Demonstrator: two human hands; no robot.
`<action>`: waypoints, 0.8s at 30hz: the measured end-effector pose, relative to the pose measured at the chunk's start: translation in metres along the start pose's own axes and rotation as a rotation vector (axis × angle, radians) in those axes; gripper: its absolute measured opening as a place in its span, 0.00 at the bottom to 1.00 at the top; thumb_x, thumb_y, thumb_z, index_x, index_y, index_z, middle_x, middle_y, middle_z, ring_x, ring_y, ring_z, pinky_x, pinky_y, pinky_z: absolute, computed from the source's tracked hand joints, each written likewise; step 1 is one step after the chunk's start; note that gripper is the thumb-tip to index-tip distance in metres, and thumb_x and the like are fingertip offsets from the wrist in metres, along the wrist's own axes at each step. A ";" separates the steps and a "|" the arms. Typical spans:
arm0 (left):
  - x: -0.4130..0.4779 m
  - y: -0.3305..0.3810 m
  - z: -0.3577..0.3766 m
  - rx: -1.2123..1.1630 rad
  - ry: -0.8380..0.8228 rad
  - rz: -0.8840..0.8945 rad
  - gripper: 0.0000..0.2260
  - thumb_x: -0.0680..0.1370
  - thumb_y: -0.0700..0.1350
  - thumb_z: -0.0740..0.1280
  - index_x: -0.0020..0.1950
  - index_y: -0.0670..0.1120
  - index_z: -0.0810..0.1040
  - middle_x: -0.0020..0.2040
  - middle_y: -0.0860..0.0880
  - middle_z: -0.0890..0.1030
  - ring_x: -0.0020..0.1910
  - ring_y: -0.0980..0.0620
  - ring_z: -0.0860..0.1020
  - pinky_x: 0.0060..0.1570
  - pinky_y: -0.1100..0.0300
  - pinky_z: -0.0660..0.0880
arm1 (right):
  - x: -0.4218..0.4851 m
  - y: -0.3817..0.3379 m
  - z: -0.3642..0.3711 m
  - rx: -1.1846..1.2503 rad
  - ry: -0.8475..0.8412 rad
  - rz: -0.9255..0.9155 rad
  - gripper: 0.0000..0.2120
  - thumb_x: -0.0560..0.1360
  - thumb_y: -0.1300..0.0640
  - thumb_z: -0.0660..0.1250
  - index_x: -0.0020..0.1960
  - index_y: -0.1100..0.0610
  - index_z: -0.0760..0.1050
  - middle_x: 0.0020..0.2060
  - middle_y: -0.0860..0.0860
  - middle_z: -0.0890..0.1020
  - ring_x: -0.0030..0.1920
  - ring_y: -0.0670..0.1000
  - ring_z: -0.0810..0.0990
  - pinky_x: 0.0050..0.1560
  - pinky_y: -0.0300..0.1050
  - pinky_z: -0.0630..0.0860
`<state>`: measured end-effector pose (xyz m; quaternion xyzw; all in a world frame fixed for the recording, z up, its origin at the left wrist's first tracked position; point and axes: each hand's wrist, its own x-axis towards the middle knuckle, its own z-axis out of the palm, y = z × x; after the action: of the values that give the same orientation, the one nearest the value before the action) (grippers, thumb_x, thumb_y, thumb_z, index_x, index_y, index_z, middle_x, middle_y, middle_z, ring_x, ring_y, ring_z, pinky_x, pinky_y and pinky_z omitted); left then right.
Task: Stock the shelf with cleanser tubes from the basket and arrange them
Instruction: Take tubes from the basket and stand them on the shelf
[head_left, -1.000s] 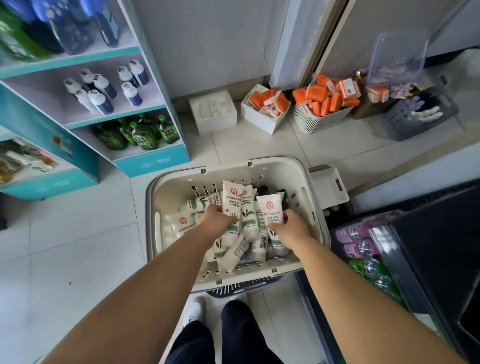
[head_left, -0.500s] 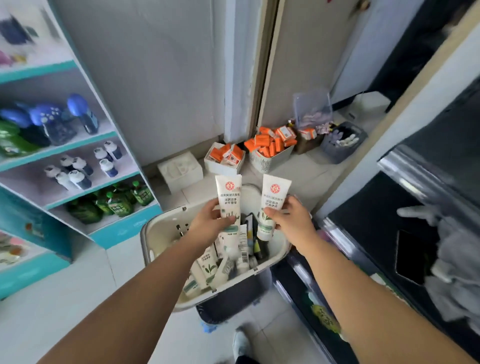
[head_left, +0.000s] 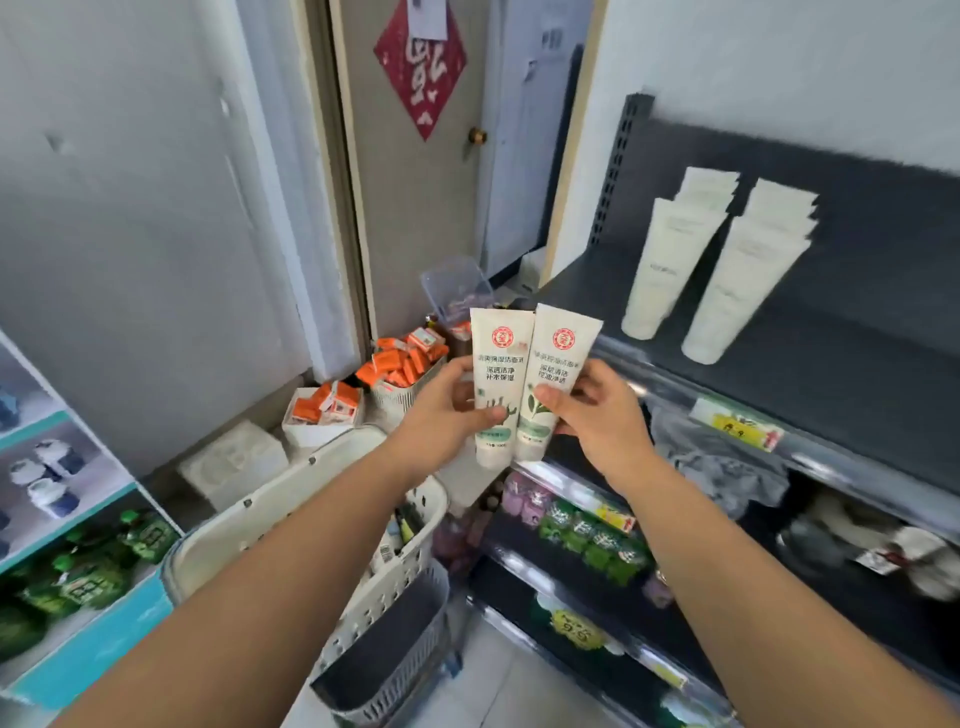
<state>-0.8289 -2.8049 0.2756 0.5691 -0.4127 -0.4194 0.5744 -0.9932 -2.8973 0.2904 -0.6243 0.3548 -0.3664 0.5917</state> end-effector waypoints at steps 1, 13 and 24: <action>0.002 0.009 0.017 -0.004 -0.035 0.013 0.24 0.74 0.31 0.69 0.67 0.45 0.70 0.58 0.46 0.82 0.57 0.49 0.81 0.55 0.53 0.79 | -0.006 -0.007 -0.018 -0.005 0.030 -0.015 0.15 0.71 0.65 0.73 0.55 0.53 0.75 0.51 0.49 0.84 0.51 0.49 0.84 0.46 0.50 0.83; 0.065 0.077 0.204 -0.027 -0.284 0.134 0.23 0.74 0.32 0.70 0.67 0.43 0.71 0.57 0.43 0.83 0.56 0.46 0.81 0.54 0.51 0.79 | -0.025 -0.065 -0.214 -0.035 0.211 -0.146 0.15 0.73 0.63 0.73 0.57 0.58 0.74 0.51 0.52 0.85 0.51 0.52 0.85 0.44 0.49 0.83; 0.113 0.082 0.332 0.005 -0.317 0.181 0.22 0.75 0.33 0.69 0.65 0.50 0.71 0.59 0.46 0.82 0.59 0.48 0.80 0.58 0.52 0.76 | -0.013 -0.067 -0.335 -0.188 0.350 -0.207 0.13 0.72 0.59 0.74 0.51 0.48 0.74 0.50 0.47 0.84 0.51 0.48 0.83 0.50 0.50 0.81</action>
<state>-1.1086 -3.0142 0.3611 0.4578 -0.5487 -0.4492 0.5363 -1.2927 -3.0433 0.3673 -0.6368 0.4185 -0.4933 0.4195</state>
